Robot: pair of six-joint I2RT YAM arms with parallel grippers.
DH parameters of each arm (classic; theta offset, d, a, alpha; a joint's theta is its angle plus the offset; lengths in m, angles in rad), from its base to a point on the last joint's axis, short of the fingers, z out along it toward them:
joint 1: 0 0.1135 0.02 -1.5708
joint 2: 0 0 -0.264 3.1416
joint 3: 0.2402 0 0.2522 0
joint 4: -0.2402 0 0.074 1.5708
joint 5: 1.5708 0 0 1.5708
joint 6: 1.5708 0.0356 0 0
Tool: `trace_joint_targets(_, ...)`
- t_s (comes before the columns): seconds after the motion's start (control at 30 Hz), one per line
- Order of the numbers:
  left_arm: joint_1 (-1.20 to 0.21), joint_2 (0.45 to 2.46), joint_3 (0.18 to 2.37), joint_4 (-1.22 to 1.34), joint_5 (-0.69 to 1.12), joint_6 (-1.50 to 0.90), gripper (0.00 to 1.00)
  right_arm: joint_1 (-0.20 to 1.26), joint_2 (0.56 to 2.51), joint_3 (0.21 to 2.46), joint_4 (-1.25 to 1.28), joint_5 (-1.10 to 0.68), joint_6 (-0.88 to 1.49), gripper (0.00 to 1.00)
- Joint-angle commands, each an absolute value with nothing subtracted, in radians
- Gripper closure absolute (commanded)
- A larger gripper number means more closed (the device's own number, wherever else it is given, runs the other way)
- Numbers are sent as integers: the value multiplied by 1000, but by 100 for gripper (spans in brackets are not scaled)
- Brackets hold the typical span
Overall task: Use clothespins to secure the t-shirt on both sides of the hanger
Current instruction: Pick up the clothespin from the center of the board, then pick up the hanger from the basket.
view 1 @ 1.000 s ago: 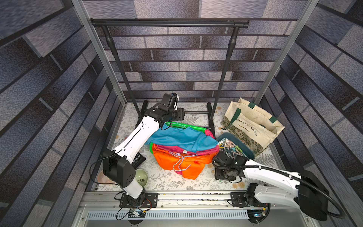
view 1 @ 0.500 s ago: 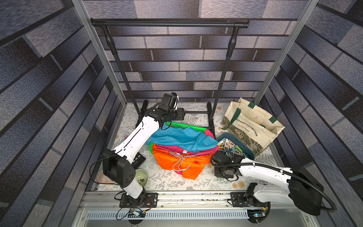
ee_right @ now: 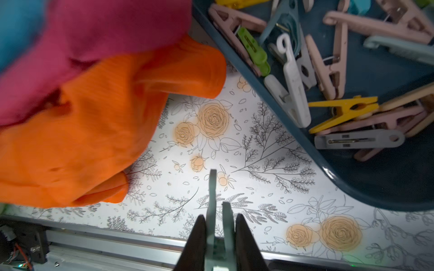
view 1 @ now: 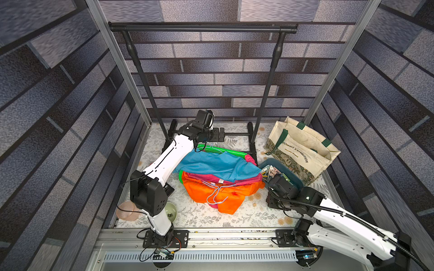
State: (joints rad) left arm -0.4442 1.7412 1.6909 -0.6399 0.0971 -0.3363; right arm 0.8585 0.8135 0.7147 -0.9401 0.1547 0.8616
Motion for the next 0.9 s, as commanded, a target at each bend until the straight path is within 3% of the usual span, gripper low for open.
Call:
trace_joint_targets(0.0, -426, 1825, 1752, -696, 80, -283, 0, 846, 806, 814, -1000, 178, 784, 100)
trace_joint_targets(0.17, -373, 1997, 1884, -770, 149, -275, 17, 825, 862, 910, -918, 103, 718, 100)
trace_joint_targets(0.23, -359, 2031, 1896, -768, 155, -285, 18, 809, 875, 923, -871, 55, 710, 100)
trace_joint_targets(0.63, -356, 2142, 1947, -759, 137, -275, 45, 681, 929, 892, -685, -126, 719, 100)
trace_joint_targets(0.87, -357, 2195, 1968, -755, 144, -280, 61, 640, 924, 869, -671, -137, 731, 100)
